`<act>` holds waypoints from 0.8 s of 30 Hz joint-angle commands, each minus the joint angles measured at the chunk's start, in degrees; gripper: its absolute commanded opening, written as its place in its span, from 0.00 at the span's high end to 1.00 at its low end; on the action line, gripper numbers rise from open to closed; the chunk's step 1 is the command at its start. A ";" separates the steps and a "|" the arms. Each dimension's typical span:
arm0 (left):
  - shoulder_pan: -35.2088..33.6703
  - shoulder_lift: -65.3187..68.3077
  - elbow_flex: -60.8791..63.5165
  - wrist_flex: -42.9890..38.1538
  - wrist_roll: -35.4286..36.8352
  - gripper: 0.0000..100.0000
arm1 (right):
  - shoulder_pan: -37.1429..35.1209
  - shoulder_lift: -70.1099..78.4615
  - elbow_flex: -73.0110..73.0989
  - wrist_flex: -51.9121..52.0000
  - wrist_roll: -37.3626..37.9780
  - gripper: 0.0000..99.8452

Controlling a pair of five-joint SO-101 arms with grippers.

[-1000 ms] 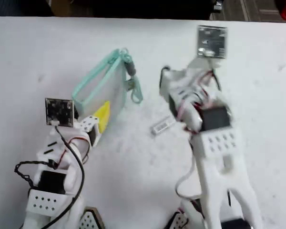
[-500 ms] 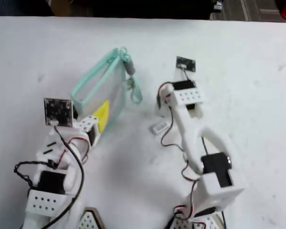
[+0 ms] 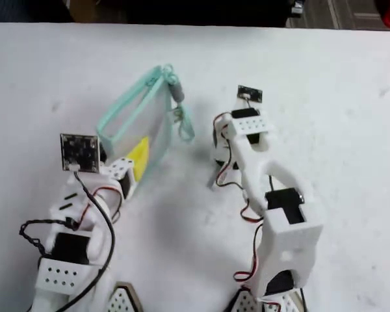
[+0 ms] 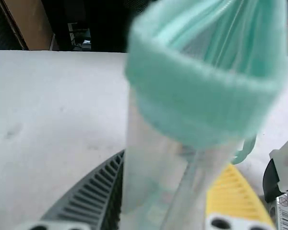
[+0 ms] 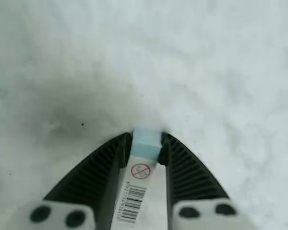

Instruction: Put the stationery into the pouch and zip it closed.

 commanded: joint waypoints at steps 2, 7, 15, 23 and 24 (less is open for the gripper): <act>-0.13 -0.84 -3.34 -1.41 0.62 0.75 | -0.13 -0.84 -5.89 2.33 0.00 0.98; -0.57 -0.84 -3.52 -1.05 1.05 0.75 | 1.54 -5.23 -16.62 10.95 0.00 0.98; -0.13 -0.84 -3.60 -1.05 1.05 0.75 | 1.01 -16.48 -29.98 20.00 0.09 0.98; 2.51 -0.84 -3.34 -0.97 0.70 0.74 | -7.08 -29.85 -38.33 20.35 11.34 0.98; 2.68 -0.84 -3.34 -0.97 0.70 0.74 | -8.75 -31.25 -38.68 20.35 13.45 0.98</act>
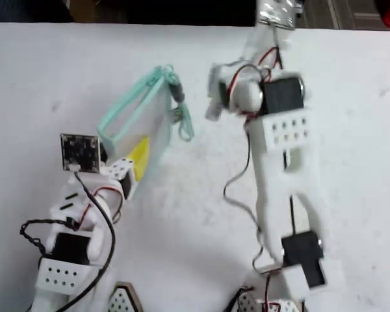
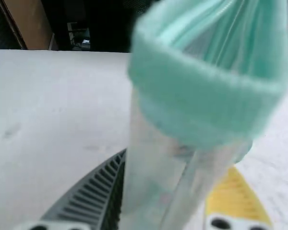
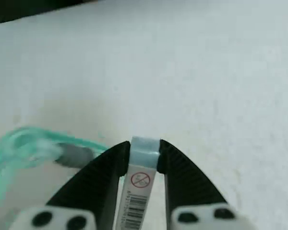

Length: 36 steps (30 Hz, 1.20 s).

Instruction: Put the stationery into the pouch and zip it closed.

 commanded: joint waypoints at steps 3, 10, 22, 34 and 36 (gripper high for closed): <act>2.15 -0.84 -3.34 -0.97 0.35 0.74 | -7.87 -10.07 -3.43 -1.19 8.70 0.98; 2.15 -0.84 -3.34 -0.97 0.35 0.74 | -9.27 -17.80 -3.34 -9.19 8.97 0.98; 2.24 -0.84 -3.34 -0.97 0.35 0.74 | -20.62 -18.77 1.32 -17.45 9.05 0.98; 2.15 -0.84 -3.34 -0.97 0.35 0.74 | -21.67 -18.07 19.60 -33.71 9.05 0.98; 2.15 -0.84 -3.34 -0.97 0.35 0.74 | -21.67 -17.71 22.24 -36.18 9.05 0.98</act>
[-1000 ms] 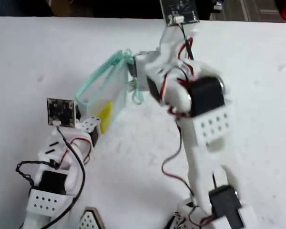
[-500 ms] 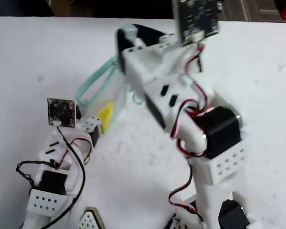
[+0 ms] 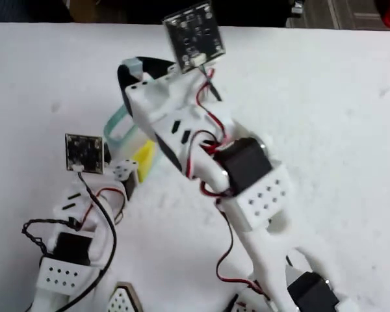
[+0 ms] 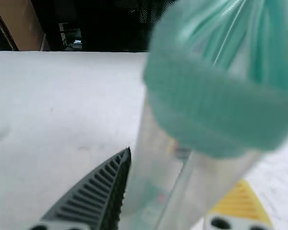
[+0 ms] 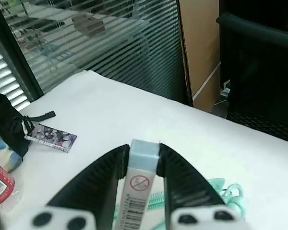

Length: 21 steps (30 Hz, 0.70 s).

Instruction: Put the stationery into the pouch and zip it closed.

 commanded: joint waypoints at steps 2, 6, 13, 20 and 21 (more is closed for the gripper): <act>0.66 -0.84 -3.34 -0.97 0.35 0.74 | -0.75 -0.40 4.48 -6.37 0.62 0.98; 0.40 -0.84 -3.34 -0.97 0.35 0.74 | -1.27 -0.40 8.62 -10.07 0.62 0.98; 0.31 -0.84 -3.34 -1.32 0.35 0.74 | -1.71 -1.10 11.60 -9.36 0.70 0.98; 0.31 -0.84 -3.34 -1.32 0.35 0.74 | -2.59 -7.16 11.60 0.04 6.59 0.90; 0.31 -0.84 -3.34 -1.32 0.35 0.74 | -2.59 -7.96 11.60 0.57 9.05 0.84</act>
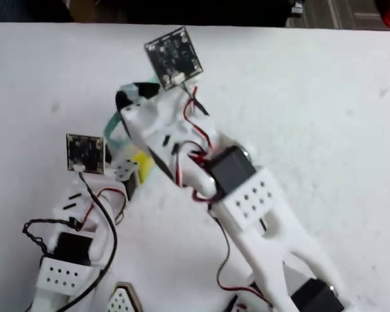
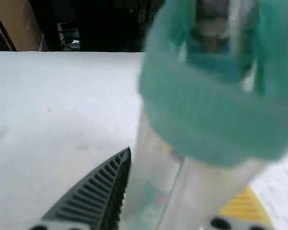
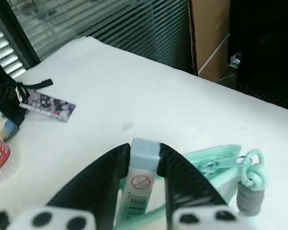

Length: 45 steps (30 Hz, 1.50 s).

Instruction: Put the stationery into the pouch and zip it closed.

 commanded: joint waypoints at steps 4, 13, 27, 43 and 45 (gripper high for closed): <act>0.04 -0.84 -3.34 -1.23 0.35 0.74 | -0.22 -6.37 -0.79 2.51 9.41 0.71; 0.40 -0.84 -3.34 -0.97 0.09 0.75 | -0.13 -7.87 -0.79 3.30 7.82 0.74; 5.05 -0.84 -1.76 -1.41 -6.86 0.75 | 16.92 -7.87 -0.09 20.35 -9.14 0.73; 5.23 -0.84 -1.58 -1.41 -6.95 0.75 | 14.90 -5.67 20.22 -5.32 19.25 0.70; 5.41 -0.84 -1.49 -1.41 -6.95 0.75 | 14.73 -3.30 20.04 -7.96 20.84 0.70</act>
